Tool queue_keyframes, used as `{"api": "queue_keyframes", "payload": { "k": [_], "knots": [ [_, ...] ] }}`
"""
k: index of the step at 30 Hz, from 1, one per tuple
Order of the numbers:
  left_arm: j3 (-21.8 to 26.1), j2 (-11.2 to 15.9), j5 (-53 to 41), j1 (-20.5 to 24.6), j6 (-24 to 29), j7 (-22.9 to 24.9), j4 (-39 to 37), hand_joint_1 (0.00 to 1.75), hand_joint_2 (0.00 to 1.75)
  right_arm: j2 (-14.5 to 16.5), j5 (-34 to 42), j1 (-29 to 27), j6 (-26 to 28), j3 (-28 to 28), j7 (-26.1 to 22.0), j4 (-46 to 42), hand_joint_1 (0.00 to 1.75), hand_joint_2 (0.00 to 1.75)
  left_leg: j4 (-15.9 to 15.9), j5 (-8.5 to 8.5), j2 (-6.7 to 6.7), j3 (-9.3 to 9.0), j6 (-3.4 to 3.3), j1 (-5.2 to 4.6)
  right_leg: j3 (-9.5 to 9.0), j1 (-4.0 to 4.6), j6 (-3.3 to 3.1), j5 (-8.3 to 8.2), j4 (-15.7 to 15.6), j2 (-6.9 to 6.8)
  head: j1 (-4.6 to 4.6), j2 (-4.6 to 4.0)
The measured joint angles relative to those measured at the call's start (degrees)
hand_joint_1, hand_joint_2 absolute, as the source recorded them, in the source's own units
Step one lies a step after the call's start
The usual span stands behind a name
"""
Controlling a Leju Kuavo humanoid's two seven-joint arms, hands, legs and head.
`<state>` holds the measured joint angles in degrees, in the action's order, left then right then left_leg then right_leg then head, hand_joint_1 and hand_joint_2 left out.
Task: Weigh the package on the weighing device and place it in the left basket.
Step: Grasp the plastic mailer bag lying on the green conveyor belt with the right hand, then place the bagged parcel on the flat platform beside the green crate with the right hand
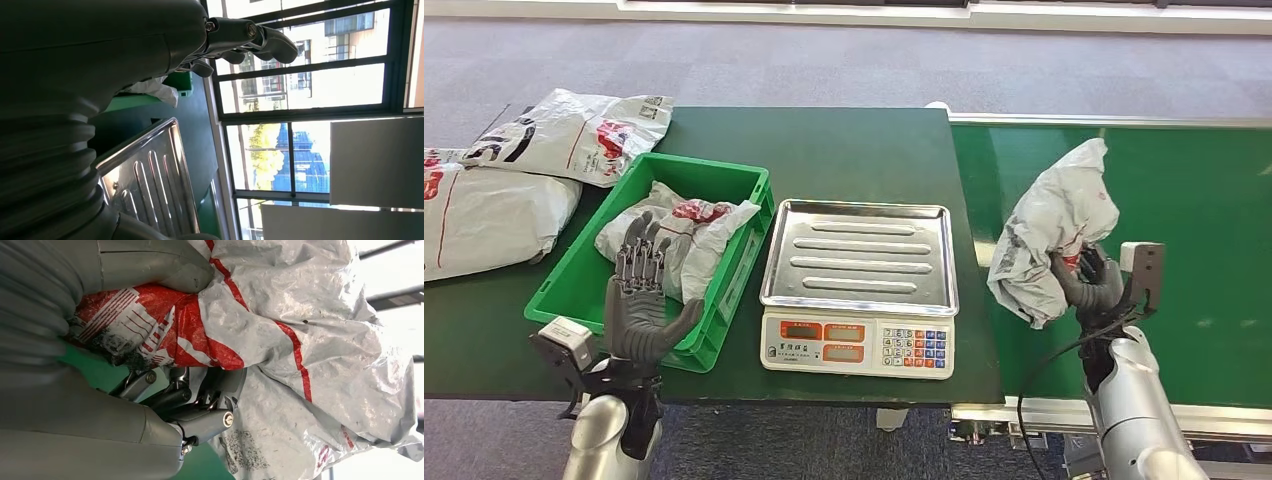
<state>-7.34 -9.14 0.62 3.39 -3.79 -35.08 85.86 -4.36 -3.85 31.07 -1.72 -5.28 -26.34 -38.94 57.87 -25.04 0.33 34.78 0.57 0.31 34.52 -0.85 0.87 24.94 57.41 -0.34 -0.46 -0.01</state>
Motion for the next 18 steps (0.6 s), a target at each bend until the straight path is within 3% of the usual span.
{"api": "queue_keyframes", "payload": {
  "k": [4, 8, 15, 18],
  "knots": [
    [0.0, 0.03, 0.39, -0.48, 0.82, -0.55, 0.21, 0.0, 1.75, 0.37, 2.87, -2.95, 6.54, -1.76, -1.62, -10.29, 1.75, 1.75, 0.0, -0.01, -0.07, 0.03, -0.01, -0.01, 0.0, -0.01, 0.03, 0.02, 0.0, -0.09, 0.0, 0.01],
    [0.0, 0.09, 0.47, -0.69, 1.0, -0.65, 0.46, 0.0, 1.75, 0.72, 3.84, -5.12, 8.92, -2.4, -1.82, -17.47, 1.75, 1.75, 0.0, -0.04, -0.05, 0.02, -0.04, -0.01, 0.02, 0.0, 0.04, 0.03, 0.0, -0.08, 0.0, 0.01],
    [0.0, 0.12, 0.51, -1.08, 1.06, -0.74, 0.61, 0.0, 1.75, 1.13, 4.35, -6.96, 9.0, -2.4, -1.33, -23.77, 1.75, 1.75, 0.0, -0.03, -0.05, 0.02, -0.05, 0.0, 0.01, 0.01, 0.04, 0.03, 0.01, -0.08, 0.0, 0.01],
    [0.0, 0.22, 0.52, -1.06, 1.05, -0.79, 0.57, 0.0, 1.75, 1.14, 2.05, -6.78, 5.41, -1.73, 3.39, -24.12, 1.75, 1.75, -0.01, -0.03, -0.03, 0.05, -0.05, 0.0, 0.0, 0.0, 0.04, 0.02, 0.02, -0.07, 0.01, 0.01]
  ]
}}
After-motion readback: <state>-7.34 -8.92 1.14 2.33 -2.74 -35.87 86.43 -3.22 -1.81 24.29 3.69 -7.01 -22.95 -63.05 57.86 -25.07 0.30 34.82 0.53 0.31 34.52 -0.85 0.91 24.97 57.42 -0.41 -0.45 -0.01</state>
